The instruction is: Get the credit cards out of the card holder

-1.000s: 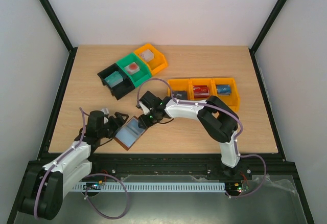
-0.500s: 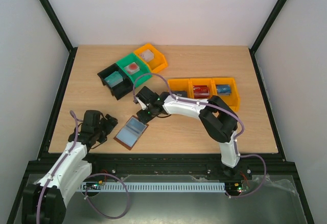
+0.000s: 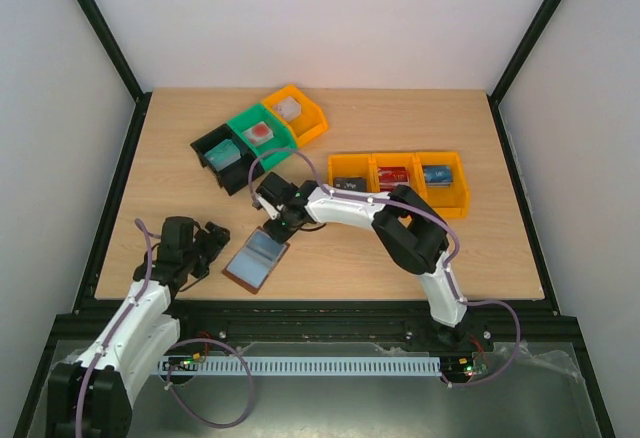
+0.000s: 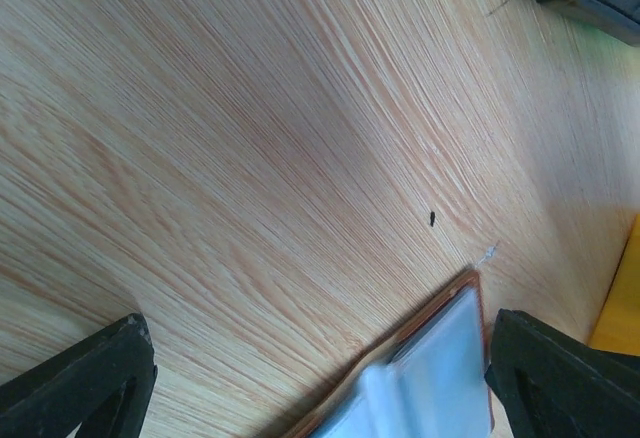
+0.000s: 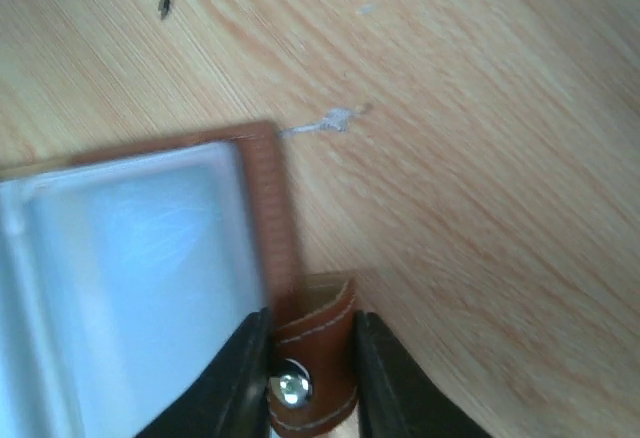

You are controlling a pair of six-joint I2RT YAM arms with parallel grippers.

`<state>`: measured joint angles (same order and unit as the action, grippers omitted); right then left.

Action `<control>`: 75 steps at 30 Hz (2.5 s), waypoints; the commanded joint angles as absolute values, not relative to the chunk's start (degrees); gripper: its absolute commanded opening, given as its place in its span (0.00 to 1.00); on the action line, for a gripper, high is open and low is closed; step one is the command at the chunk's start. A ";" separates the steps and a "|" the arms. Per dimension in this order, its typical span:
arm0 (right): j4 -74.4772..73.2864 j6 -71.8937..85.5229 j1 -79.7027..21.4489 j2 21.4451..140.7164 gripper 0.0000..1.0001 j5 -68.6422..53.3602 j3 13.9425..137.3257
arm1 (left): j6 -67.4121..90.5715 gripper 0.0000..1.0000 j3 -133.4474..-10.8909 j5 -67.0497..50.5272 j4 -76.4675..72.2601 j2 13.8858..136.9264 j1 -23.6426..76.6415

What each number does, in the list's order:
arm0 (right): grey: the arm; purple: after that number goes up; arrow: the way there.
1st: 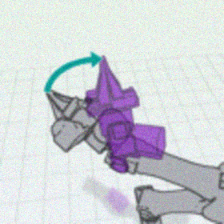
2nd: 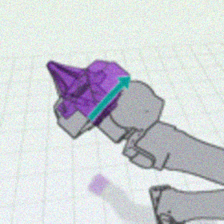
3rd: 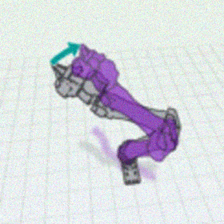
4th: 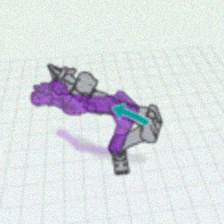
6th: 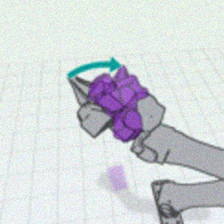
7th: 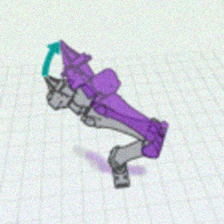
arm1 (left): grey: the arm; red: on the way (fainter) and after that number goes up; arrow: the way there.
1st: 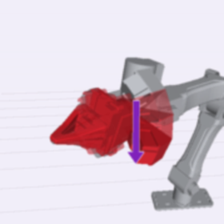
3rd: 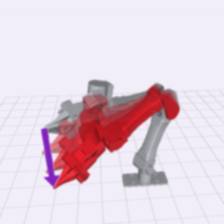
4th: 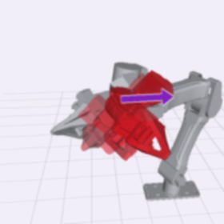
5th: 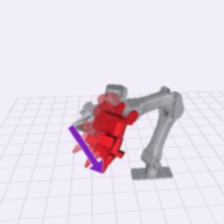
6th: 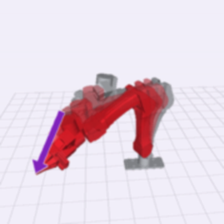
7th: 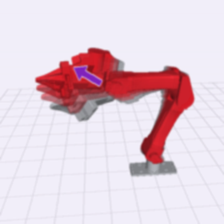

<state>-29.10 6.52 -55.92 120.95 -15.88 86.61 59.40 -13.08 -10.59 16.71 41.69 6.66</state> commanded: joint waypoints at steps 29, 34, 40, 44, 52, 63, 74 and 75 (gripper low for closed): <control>-26.39 -6.72 -50.91 100.64 0.01 -30.91 76.81 | -9.31 0.95 -20.99 -56.64 -8.86 42.57 4.04; -24.61 -9.05 -50.92 97.63 0.02 -34.18 74.54 | -32.96 0.97 -20.16 -54.74 3.61 44.82 4.26; -23.71 -9.73 -50.94 95.50 0.02 -34.02 72.73 | -43.21 0.99 -18.16 -47.79 1.31 47.04 6.58; -24.07 -7.27 -50.91 97.55 0.02 -31.00 72.89 | -43.88 0.99 -15.96 -42.62 1.25 46.30 9.40; -26.15 -1.70 -49.23 102.86 0.02 -25.26 73.30 | -39.02 0.84 -10.52 -32.20 -8.74 44.93 11.33; -29.82 6.28 -48.34 108.38 0.15 -10.33 77.67 | 6.51 0.89 -19.38 -17.41 -11.05 43.22 10.56; -28.94 7.58 -48.43 109.91 0.59 -16.83 79.88 | 55.34 0.85 -14.53 -16.74 10.08 43.90 5.84; -28.81 7.70 -48.43 110.42 0.61 -17.05 80.30 | 56.31 0.85 -13.42 -17.88 9.65 43.93 5.80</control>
